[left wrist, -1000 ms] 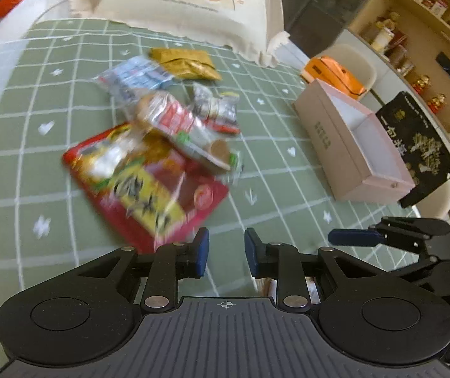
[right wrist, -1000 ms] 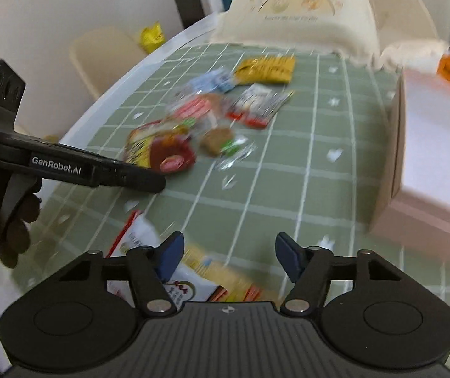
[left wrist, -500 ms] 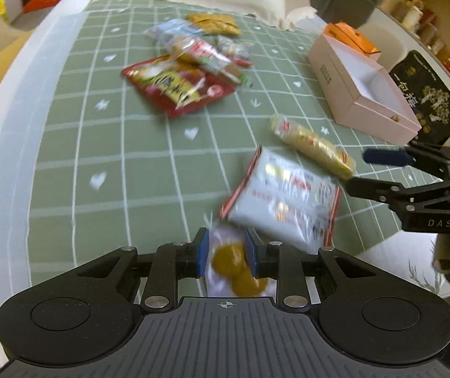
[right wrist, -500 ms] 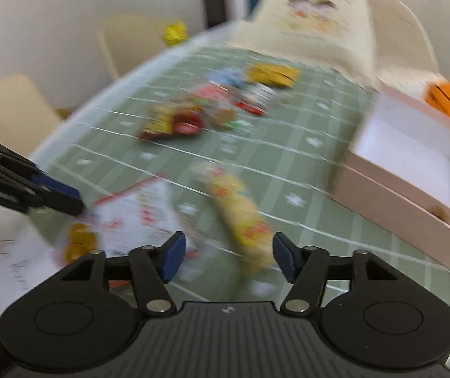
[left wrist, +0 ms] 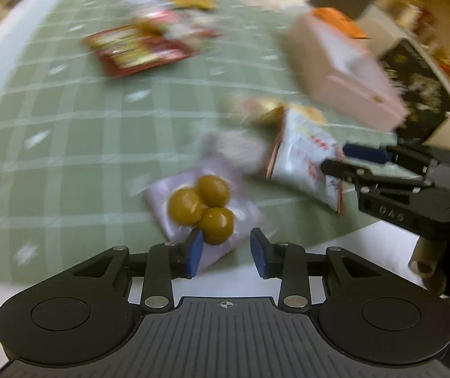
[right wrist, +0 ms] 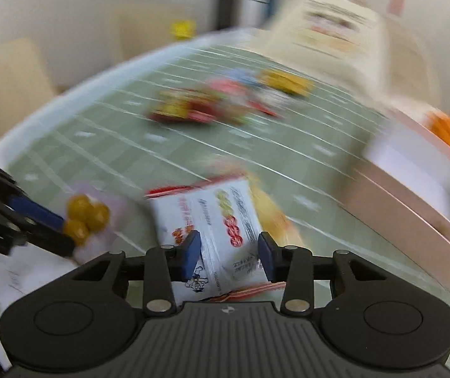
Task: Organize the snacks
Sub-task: 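Lift the cake tray with left tool while right tool lifts the white packet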
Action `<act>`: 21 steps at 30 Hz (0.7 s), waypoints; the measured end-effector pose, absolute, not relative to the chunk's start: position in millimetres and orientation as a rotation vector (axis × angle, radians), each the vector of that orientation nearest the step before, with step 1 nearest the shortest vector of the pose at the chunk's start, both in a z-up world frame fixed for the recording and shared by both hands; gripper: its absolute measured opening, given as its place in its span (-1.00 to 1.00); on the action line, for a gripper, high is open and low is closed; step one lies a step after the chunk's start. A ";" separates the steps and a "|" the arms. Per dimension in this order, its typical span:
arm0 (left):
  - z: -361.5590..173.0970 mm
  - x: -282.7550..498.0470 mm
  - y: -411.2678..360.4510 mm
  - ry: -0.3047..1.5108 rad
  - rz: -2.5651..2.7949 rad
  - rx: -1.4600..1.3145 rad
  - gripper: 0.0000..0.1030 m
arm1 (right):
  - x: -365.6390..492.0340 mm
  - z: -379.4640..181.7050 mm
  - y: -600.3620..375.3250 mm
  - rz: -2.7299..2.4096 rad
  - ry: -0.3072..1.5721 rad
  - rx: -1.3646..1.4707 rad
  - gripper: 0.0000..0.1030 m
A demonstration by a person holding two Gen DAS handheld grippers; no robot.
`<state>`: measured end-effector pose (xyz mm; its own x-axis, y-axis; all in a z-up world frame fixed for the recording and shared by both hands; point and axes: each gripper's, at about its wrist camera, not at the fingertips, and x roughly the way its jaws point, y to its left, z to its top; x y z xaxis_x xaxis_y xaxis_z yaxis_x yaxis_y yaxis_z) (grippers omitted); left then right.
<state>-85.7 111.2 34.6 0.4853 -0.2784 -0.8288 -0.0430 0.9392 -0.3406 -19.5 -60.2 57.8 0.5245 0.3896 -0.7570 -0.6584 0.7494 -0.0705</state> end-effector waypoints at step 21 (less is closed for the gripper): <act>40.8 -48.3 76.6 1.048 -0.263 0.010 -0.19 | 9.6 51.7 -72.0 0.632 0.768 -0.322 0.38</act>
<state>-48.3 76.6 40.8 0.4711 -0.2099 -0.8568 0.2196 0.9686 -0.1165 9.6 -72.0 51.7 0.5491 0.4102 -0.7282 -0.6358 0.7705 -0.0455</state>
